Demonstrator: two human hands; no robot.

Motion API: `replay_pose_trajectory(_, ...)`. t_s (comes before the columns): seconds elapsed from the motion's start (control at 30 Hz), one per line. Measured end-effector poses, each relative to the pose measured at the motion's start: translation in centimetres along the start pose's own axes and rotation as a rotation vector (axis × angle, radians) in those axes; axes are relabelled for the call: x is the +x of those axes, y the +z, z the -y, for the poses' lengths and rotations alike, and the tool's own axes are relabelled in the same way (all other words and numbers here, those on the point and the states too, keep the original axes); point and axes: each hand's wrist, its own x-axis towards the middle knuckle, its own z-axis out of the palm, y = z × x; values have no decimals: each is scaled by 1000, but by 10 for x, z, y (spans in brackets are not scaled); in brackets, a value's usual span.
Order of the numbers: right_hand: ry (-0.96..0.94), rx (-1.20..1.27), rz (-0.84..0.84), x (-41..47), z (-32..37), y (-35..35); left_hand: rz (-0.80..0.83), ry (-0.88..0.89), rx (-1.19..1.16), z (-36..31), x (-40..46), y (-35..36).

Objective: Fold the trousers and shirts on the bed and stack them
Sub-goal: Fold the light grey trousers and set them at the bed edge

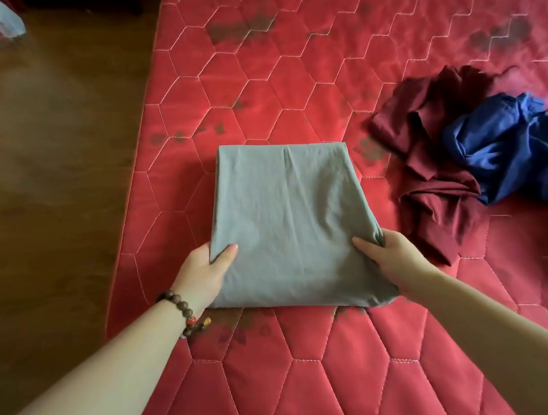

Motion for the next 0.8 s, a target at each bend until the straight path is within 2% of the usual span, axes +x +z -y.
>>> replay_pose_trajectory(0.13,-45,-207,-212,-7,2,14,-189,22,242,-11,-6,11)
replay_pose_trajectory(0.2,-42,-328,-437,-15,4,16,-401,-1,427,-22,-15,17)
replay_pose_trajectory(0.23,-91,-401,-579,-20,7,18,-531,62,550,-26,-19,18)
replay_pose_trajectory(0.3,-351,-565,-755,-30,15,33,-670,362,758,-35,-22,24)
replay_pose_trajectory(0.33,-510,-617,-726,-33,19,46,-645,530,827,-38,-21,31)
replay_pose_trajectory(0.4,-749,-723,-484,-35,23,78,-427,726,962,-38,-16,48)
replay_pose_trajectory(0.47,-784,-823,-240,-32,21,105,-207,683,1130,-28,-10,61)
replay_pose_trajectory(0.5,-747,-850,-174,-30,18,114,-157,620,1208,-21,-7,63)
replay_pose_trajectory(0.63,-676,-898,-155,-19,2,115,-199,592,1317,8,0,56)
replay_pose_trajectory(0.8,-524,-1047,-218,-14,-31,64,-235,581,1268,16,6,58)
